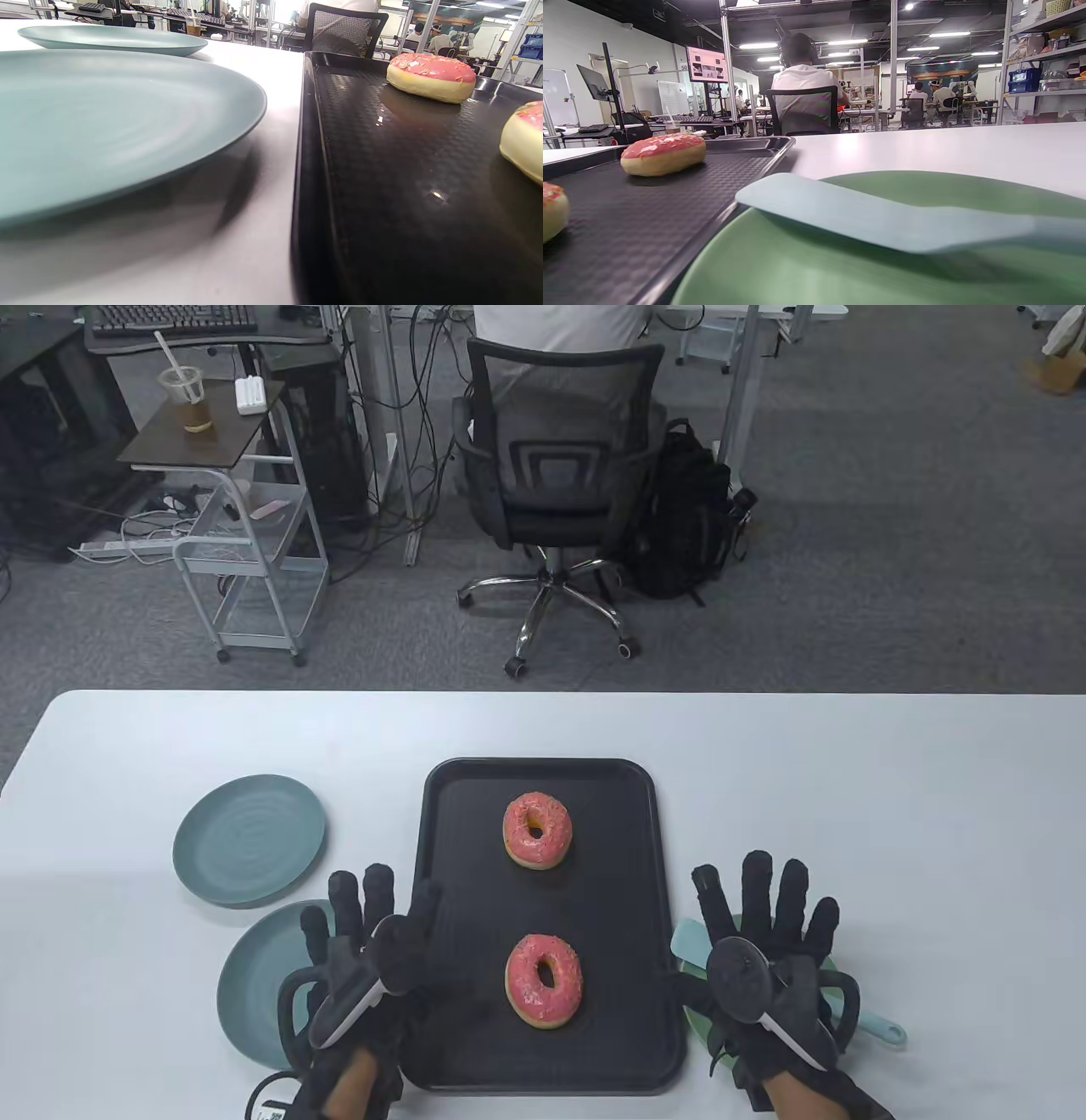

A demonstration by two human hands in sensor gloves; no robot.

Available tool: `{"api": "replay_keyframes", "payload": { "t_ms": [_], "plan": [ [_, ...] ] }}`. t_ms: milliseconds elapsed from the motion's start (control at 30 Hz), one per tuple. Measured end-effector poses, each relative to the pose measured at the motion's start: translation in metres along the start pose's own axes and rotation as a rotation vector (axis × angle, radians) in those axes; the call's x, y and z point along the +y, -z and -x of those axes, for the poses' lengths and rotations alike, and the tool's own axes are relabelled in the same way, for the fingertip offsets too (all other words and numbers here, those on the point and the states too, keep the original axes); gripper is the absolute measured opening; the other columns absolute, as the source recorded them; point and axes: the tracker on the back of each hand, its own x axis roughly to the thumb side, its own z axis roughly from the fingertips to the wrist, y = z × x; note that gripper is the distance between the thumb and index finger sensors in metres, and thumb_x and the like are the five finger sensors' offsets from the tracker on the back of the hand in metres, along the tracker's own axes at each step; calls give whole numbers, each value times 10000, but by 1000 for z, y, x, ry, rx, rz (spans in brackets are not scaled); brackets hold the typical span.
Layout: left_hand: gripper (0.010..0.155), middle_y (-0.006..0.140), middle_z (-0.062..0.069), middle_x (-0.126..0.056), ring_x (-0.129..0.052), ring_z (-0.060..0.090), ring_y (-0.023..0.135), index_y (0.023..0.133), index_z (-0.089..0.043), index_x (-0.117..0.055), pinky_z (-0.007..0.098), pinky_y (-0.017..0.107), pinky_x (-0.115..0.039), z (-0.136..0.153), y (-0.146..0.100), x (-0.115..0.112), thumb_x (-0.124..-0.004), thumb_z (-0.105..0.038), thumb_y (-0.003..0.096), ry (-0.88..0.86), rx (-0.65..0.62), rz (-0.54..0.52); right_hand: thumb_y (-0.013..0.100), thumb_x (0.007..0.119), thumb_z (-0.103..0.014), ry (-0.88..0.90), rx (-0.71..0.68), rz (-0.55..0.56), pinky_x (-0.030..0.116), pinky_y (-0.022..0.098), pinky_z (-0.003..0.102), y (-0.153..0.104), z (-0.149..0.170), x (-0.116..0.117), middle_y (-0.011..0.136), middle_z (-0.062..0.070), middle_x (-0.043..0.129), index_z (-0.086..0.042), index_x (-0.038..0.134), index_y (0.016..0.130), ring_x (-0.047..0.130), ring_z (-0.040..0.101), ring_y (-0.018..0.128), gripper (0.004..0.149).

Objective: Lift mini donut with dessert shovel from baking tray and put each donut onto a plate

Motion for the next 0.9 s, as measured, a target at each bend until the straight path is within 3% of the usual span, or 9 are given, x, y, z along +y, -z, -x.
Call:
{"api": "replay_keyframes", "payload": {
  "t_ms": [900],
  "plan": [
    [993, 1061, -98, 192, 213, 303, 1020, 943, -650, -34, 658, 724, 21, 8, 4, 3, -647, -858, 191, -26, 36, 14, 209, 661, -776, -43, -34, -10, 0, 653, 768, 3, -7, 4, 1133, 127, -163, -403, 25, 1063, -131, 524, 1024, 1128]
  ]
}}
